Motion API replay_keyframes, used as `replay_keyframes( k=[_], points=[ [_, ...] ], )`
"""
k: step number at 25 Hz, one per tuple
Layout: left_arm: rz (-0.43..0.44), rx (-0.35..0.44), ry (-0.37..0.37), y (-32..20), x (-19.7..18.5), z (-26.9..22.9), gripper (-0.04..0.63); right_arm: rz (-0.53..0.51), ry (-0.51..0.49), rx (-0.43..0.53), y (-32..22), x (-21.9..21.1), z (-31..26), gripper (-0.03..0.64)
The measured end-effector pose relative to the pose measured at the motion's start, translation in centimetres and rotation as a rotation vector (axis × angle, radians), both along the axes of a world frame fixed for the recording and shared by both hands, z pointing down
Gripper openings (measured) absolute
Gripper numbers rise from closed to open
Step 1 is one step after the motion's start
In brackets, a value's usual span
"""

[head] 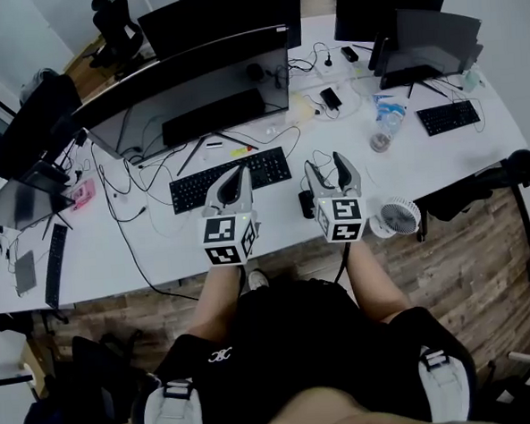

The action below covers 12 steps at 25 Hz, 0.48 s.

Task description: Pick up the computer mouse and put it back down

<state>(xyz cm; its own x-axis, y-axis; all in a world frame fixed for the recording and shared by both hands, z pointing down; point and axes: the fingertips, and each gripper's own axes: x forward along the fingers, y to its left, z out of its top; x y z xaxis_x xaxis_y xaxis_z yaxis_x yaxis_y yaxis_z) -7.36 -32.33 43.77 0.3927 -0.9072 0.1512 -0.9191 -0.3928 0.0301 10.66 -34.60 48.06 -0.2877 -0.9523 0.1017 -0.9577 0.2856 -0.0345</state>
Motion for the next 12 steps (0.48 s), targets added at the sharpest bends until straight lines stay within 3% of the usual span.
replay_keyframes(
  k=[12],
  points=[
    [-0.013, -0.024, 0.010, -1.1, -2.1, 1.1, 0.052, 0.017, 0.088, -0.273, -0.5, -1.4, 12.8, 0.250]
  ],
)
